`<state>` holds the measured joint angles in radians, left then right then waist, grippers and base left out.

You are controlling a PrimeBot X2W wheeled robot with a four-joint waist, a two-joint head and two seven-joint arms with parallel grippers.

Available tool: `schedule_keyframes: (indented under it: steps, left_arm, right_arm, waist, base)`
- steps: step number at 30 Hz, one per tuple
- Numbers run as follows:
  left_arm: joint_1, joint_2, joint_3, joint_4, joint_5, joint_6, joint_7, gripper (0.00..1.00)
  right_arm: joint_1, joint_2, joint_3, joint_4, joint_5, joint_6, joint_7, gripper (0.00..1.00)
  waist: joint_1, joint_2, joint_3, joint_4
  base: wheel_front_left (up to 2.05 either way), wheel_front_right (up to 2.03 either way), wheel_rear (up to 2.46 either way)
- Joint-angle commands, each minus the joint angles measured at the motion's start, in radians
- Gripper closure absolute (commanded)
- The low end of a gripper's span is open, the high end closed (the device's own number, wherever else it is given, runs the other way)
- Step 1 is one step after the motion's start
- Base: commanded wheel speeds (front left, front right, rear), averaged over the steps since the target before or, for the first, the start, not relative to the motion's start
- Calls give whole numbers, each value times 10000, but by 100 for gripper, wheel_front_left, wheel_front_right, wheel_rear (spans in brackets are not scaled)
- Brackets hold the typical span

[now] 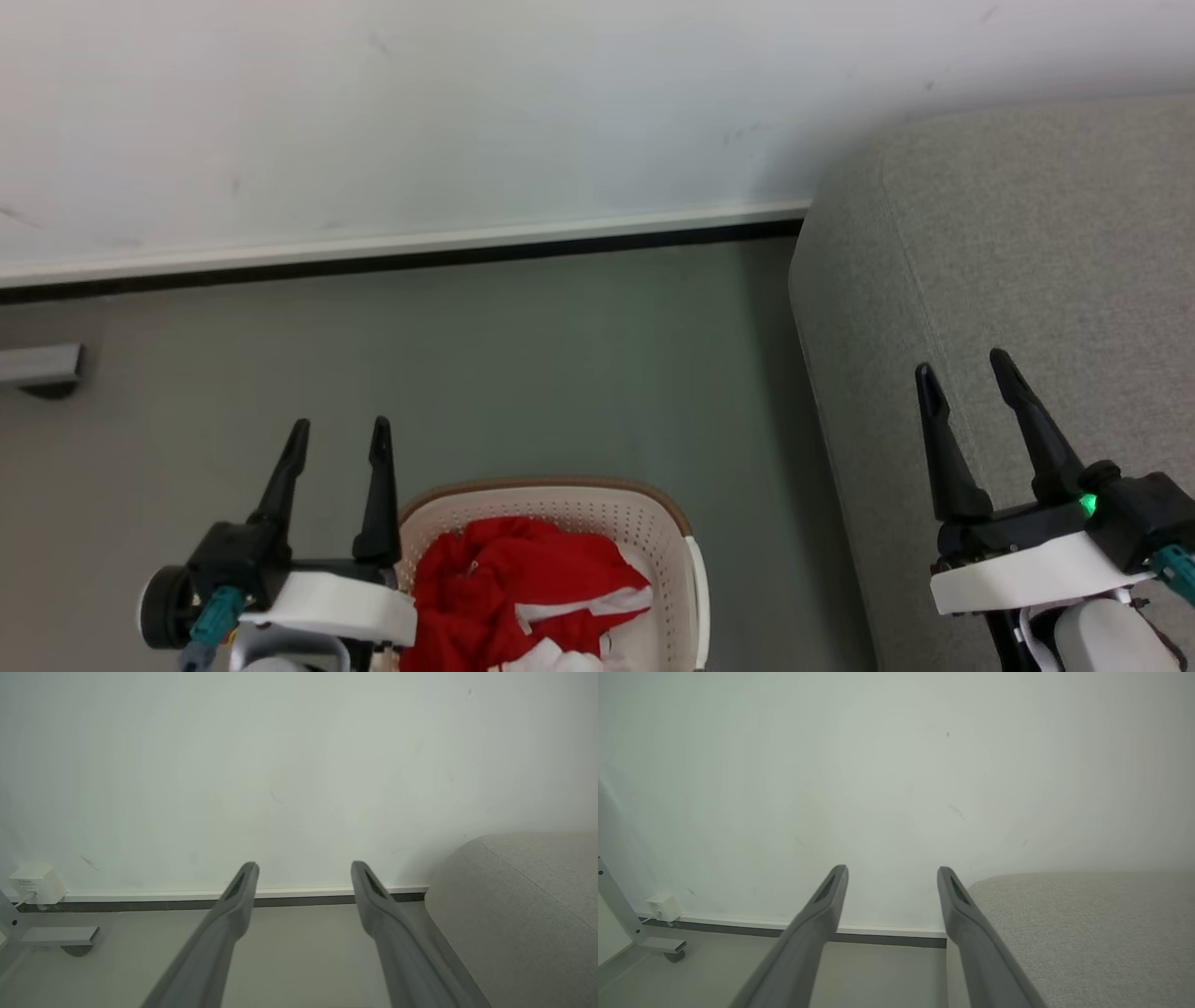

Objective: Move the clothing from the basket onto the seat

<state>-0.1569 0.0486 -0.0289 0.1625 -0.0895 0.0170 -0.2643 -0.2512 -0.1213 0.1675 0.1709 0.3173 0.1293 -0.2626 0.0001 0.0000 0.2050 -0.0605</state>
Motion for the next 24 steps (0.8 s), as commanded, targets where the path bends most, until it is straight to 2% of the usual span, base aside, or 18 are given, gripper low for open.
schedule_keyframes:
  steps: [1,11,24]
  left_arm:
    - [-203,34,-5,105,-144,-37,-4,0]
    - [-1662,37,-333,1957,-296,-463,-4,0]
    - [-3639,115,-519,6256,-520,-989,-4,0]
  right_arm:
    - [-185,-36,-59,-67,113,25,-34,0]
    - [-909,-15,-390,-671,237,25,-34,0]
    - [-1671,105,-300,-1624,208,25,-34,0]
  waist:
    - [-1,0,648,-125]
    - [-1,0,2324,-345]
    - [-1,0,3812,-1033]
  base:
    - [0,0,0]
    - [0,0,0]
    - [0,0,0]
